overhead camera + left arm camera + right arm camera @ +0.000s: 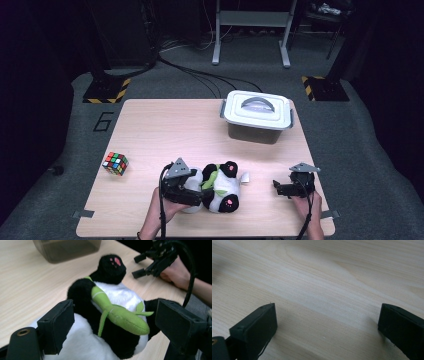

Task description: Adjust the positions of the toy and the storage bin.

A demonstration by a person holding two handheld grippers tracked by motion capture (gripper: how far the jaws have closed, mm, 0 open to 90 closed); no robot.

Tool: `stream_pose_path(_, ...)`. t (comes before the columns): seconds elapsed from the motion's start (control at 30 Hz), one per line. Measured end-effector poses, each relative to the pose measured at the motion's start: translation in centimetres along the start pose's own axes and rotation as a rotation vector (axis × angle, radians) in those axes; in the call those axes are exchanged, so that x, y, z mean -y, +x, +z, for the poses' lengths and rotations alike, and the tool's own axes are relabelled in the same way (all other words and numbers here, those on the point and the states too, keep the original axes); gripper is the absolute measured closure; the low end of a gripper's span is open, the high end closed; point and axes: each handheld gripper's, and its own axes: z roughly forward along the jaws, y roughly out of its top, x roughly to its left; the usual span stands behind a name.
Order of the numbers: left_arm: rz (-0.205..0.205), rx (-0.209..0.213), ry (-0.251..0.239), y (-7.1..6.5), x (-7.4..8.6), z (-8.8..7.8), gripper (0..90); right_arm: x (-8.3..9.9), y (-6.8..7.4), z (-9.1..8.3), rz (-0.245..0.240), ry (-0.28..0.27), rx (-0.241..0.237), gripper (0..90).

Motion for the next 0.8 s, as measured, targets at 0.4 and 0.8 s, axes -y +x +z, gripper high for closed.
stream_pose_path(0.4,0.042,-0.055,0.045,-0.7,1.3,2.2,62.3,0.0,-0.1,0.0,-0.009,0.002,-0.004,1.7)
stream_pose_path(0.8,0.089,0.039,0.074,1.4,1.8,0.2,70.1,0.0,-0.1,0.0,-0.013,0.001,0.0,1.8)
